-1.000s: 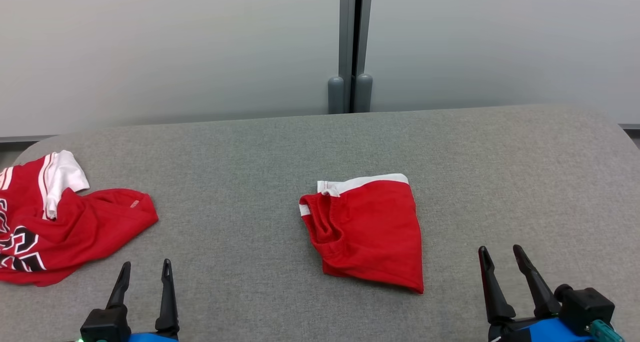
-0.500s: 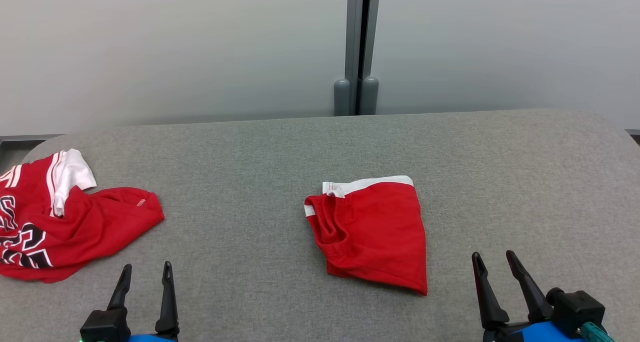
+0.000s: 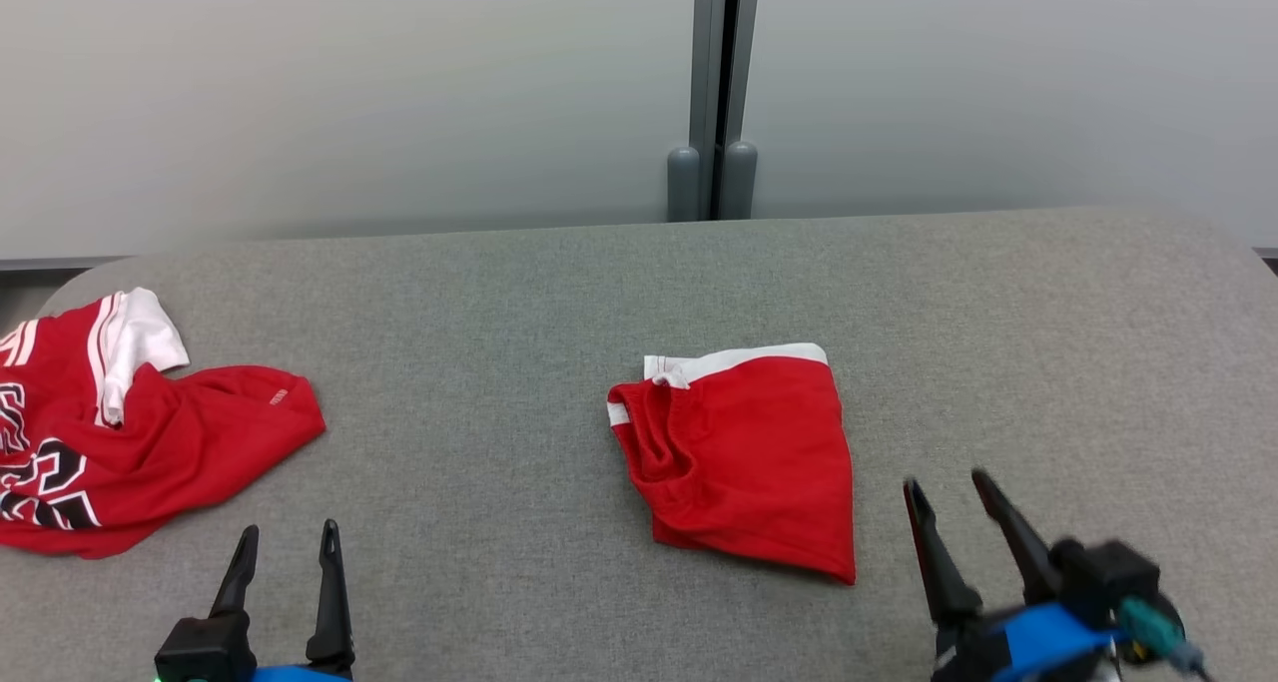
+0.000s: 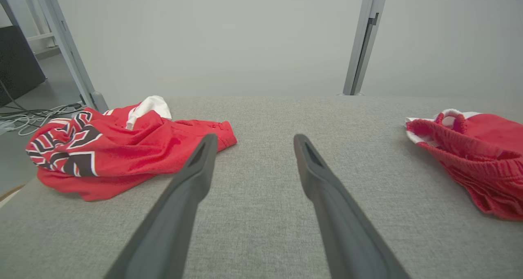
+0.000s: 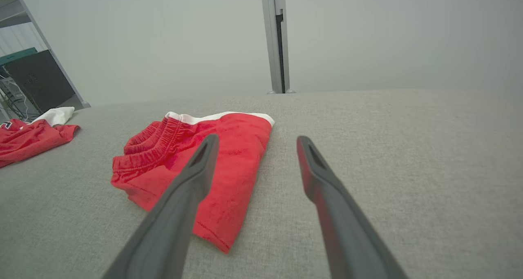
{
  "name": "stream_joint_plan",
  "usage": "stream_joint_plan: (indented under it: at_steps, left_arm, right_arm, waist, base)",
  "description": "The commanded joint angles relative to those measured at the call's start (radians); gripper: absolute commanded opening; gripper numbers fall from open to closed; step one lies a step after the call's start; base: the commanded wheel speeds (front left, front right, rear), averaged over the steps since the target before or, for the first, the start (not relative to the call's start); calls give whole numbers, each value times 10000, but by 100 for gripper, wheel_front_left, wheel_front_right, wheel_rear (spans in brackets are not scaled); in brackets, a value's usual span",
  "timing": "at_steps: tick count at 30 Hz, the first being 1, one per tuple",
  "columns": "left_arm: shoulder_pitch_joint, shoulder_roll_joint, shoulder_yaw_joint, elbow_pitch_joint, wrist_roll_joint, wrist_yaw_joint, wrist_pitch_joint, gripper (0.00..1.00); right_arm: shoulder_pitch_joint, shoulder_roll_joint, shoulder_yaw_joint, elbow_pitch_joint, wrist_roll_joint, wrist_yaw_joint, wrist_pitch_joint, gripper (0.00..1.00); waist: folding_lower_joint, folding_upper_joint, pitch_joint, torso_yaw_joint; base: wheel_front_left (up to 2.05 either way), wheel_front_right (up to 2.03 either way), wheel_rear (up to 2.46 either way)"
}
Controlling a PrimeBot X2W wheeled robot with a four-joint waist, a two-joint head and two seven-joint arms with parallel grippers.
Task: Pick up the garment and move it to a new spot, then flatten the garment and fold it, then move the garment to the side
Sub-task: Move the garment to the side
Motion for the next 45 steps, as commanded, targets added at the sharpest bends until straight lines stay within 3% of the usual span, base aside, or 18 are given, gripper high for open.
stream_joint_plan:
  at_steps: [1,8,15,30,31,33,40,45]
  left_arm:
    - [-149,18,-1,-24,-23,3,-28,100]
    - [-593,-19,-126,-80,19,-3,-28,100]
    - [-1121,-66,-236,-113,8,-36,-28,100]
    - [-1803,-148,-443,-188,-13,-57,-28,100]
    - [-1842,-151,-463,-206,-5,-60,-28,100]
    - [-1930,-160,-478,-277,-10,-63,-28,100]
    - [-2102,-183,-556,-758,90,-55,-27,100]
    - [-2289,-192,-675,-1160,180,-38,-27,100]
  right_arm:
    - [-393,-125,71,49,-37,5,-37,100]
    - [-2887,-556,873,1572,-63,5,148,100]
    - [-4889,-689,1316,3766,127,5,1178,100]
    - [-5104,-166,2510,7006,1185,16,1116,100]
    - [-5128,-141,2628,7089,1286,16,1047,46]
    - [-5286,-175,2806,7165,1503,17,925,0]
    - [-6546,-1207,3408,7073,1729,-7,503,0]
    - [-7618,-2297,3905,7059,1696,0,566,0]
  waist:
    - [0,1,54,16]
    - [0,1,574,194]
    - [0,1,1286,444]
    - [0,1,2049,725]
    - [0,1,2064,740]
    - [0,1,2093,751]
    - [0,1,2367,446]
    - [0,1,2835,209]
  base:
    - [0,0,0]
    - [0,0,0]
    - [0,0,0]
    - [0,0,0]
    - [0,0,0]
    - [0,0,0]
    - [0,0,0]
    - [0,0,0]
